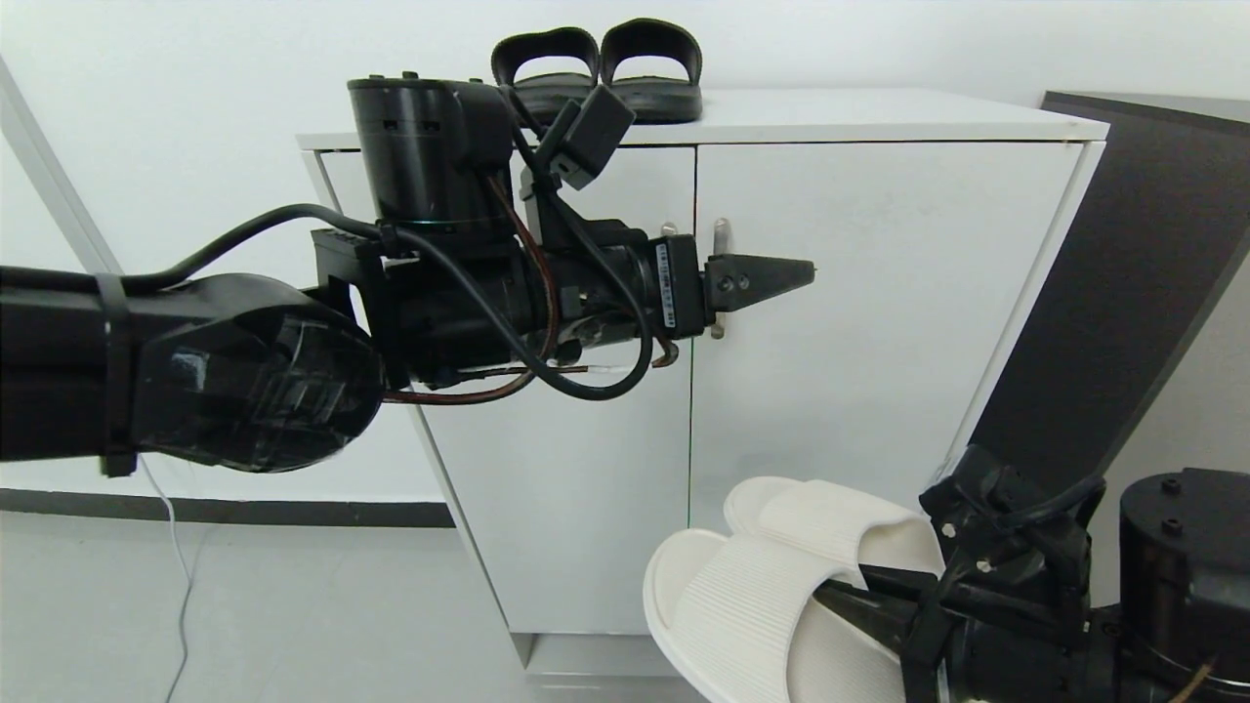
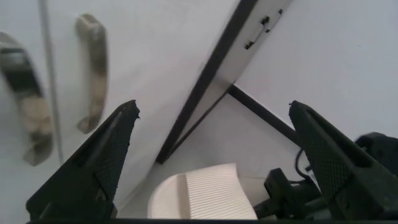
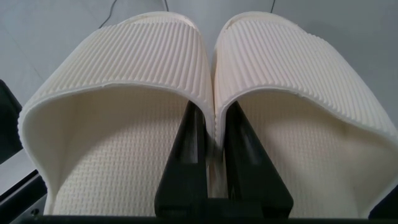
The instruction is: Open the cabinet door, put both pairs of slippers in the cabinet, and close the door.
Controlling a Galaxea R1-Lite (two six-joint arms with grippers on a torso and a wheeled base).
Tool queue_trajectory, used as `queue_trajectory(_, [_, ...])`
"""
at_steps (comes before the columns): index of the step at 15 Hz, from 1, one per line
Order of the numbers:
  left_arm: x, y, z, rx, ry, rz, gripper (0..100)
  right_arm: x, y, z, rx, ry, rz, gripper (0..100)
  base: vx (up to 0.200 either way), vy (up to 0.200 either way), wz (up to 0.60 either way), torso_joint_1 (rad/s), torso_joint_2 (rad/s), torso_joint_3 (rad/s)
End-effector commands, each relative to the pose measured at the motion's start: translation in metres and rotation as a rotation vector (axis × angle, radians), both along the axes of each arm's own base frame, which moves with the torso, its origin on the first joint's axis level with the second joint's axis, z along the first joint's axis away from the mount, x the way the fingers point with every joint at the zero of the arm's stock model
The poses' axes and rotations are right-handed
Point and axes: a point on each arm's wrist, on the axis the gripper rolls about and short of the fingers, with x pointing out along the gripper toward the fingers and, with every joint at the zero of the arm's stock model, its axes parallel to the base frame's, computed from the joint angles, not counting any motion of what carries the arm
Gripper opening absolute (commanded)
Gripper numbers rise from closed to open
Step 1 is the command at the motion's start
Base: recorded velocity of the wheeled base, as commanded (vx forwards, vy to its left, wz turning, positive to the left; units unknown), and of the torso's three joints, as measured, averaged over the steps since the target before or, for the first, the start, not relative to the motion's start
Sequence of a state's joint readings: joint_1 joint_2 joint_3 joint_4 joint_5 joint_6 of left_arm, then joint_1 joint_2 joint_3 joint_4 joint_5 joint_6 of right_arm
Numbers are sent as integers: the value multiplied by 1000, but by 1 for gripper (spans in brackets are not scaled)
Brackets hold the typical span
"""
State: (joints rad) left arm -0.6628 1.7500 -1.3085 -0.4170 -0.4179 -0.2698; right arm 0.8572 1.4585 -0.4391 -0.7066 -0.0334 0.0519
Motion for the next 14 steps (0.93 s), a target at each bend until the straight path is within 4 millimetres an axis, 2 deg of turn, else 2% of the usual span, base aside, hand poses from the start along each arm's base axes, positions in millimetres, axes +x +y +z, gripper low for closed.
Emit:
queue_trajectory(1, [2, 2, 1, -1, -4, 19, 100, 0, 0, 0, 0, 0, 0, 0, 0, 0, 0, 0, 0, 0])
queue_trajectory(3, [3, 3, 1, -3, -6, 27, 100, 0, 0, 0, 0, 0, 0, 0, 0, 0, 0, 0, 0, 0])
queue_trajectory(8, [25, -12, -9, 12, 2, 108, 100, 0, 0, 1, 2, -4, 2, 0, 0, 0, 0, 0, 0, 0])
queue_trajectory(14, [33, -20, -18, 23, 15, 94, 100, -1, 0, 1, 4, -5, 5, 0, 0, 0, 0, 0, 0, 0])
